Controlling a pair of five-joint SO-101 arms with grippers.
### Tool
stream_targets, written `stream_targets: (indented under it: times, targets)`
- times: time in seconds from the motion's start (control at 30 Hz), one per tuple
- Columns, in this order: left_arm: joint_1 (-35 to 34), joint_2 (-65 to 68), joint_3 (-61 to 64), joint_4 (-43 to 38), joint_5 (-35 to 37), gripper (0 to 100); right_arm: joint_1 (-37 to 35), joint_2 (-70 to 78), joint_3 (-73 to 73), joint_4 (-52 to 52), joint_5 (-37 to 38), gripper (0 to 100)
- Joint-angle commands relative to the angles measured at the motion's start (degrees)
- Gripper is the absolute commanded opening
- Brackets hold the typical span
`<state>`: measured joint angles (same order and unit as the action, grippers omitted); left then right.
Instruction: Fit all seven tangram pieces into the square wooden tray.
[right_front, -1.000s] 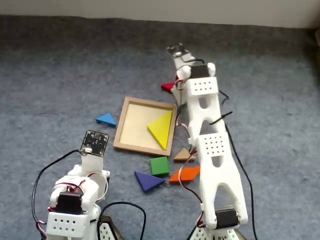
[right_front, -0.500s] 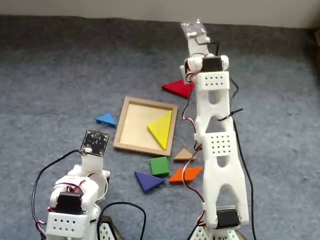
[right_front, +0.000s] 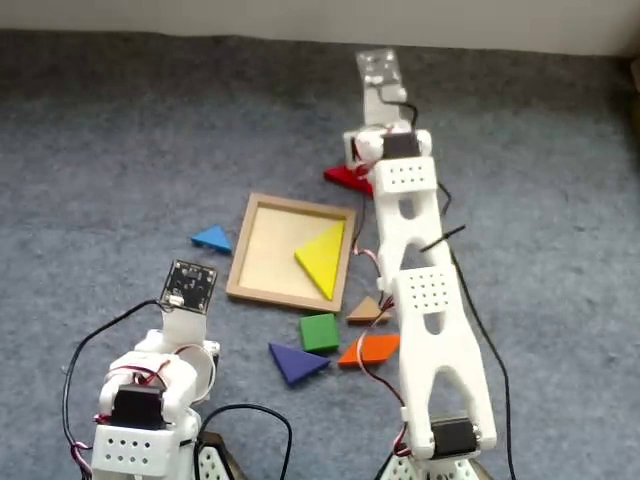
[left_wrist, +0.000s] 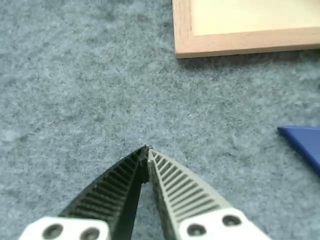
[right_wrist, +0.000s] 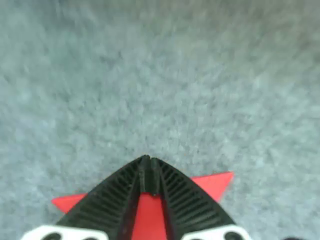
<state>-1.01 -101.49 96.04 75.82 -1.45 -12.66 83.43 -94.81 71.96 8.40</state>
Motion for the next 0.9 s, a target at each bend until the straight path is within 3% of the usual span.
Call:
stream_targets:
  times: [0.0,0.37,0.63,0.87]
  targets:
    - [-0.57,-2.68,1.1,0.26,-0.26,0,0.57,-0.04,-1.98,4.26,3.87,0.5]
    - [-0.57,-2.68,1.1,0.26,-0.26,0,5.85,-5.49,-5.85,29.67,5.89,0.5]
    - [-0.57,-2.68,1.1,0.26,-0.26,0,11.91,-6.9,-5.58,29.41,14.59,0.5]
    - [-0.57,-2.68,1.1,0.26,-0.26,0,9.98,-12.44,6.11,29.41,17.14,0.5]
